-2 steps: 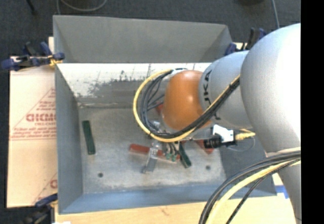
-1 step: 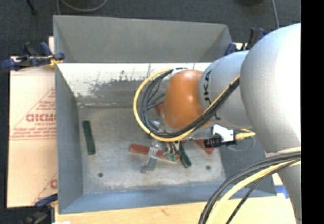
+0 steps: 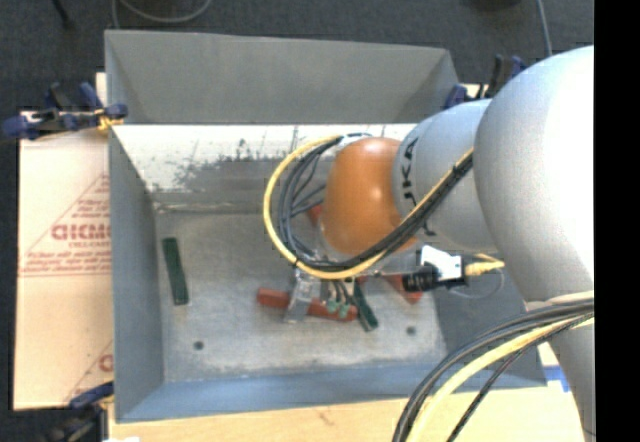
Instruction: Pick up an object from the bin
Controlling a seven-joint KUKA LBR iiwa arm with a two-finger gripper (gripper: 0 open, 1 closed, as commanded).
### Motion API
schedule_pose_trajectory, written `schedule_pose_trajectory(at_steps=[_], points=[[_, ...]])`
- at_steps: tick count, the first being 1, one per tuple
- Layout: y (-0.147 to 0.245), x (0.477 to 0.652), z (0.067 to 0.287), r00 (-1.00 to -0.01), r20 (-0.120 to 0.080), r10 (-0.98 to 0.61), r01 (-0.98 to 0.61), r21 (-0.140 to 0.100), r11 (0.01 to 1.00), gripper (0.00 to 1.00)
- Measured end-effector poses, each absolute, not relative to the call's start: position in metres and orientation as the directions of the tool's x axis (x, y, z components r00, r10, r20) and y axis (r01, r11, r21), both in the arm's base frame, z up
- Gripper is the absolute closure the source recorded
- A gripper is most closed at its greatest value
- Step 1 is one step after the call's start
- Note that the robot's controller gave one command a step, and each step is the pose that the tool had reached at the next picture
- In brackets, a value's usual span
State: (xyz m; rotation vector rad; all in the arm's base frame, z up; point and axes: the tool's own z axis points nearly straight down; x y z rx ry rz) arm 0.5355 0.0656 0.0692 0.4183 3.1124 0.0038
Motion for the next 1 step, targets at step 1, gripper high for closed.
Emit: schedule_pose_trajectory(at_steps=[1], points=[[0.0652,0.5375,0.1286,-0.964,-0.006,0.265,0.265,0.004,0.964,1.00]])
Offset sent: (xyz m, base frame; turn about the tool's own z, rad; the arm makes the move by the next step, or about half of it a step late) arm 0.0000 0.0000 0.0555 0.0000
